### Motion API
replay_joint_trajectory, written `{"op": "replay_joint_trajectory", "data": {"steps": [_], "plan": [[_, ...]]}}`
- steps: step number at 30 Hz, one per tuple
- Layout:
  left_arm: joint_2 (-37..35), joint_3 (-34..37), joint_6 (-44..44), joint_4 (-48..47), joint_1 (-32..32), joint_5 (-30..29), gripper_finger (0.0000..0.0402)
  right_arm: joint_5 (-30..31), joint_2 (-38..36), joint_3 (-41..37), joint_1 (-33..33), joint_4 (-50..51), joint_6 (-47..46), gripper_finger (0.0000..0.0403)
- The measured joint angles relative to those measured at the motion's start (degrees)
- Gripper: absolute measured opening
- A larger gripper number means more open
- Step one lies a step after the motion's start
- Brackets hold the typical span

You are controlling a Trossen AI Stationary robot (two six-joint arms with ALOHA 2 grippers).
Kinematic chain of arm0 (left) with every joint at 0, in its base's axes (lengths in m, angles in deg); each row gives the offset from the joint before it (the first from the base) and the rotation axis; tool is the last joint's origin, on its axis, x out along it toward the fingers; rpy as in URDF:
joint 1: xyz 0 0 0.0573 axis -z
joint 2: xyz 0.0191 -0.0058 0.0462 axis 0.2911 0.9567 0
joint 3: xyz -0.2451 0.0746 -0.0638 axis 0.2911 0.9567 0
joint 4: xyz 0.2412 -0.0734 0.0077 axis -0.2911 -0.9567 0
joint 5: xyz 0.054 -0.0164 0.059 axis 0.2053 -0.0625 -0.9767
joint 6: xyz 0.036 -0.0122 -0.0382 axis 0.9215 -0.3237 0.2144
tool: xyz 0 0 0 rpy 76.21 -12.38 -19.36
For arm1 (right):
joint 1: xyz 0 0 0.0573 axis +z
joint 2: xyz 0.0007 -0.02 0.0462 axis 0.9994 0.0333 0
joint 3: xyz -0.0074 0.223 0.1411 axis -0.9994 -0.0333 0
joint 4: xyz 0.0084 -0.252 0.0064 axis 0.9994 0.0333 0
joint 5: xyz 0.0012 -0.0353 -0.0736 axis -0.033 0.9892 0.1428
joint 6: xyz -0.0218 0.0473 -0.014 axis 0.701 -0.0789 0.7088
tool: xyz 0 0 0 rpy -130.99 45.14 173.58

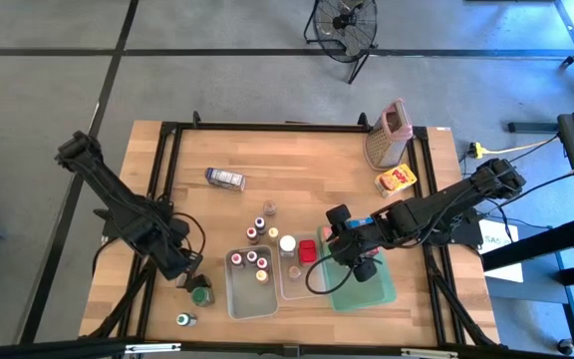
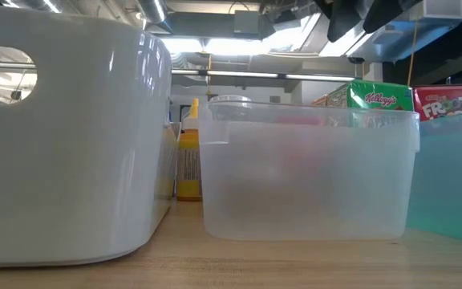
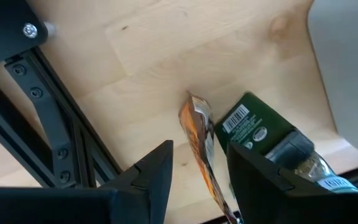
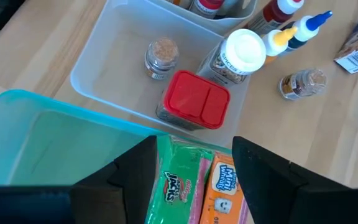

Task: Pick & Place Kitchen Items
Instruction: Put the orange seasoning pack into the white bin

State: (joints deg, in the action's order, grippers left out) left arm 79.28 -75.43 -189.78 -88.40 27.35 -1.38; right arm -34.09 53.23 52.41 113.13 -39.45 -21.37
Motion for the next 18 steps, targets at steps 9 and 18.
{"op": "replay_joint_trajectory", "data": {"steps": [9, 18], "plan": [[3.84, 0.0, 5.63, -0.02, 0.0, -0.04, 0.0145, 0.04, -0.01, 0.0, 0.0, -0.68, 0.0, 0.021], [6.03, 0.0, 7.86, -0.02, 0.0, -0.09, 0.0144, 0.04, -0.01, 0.0, 0.0, -0.68, -1.51, 0.021]]}}
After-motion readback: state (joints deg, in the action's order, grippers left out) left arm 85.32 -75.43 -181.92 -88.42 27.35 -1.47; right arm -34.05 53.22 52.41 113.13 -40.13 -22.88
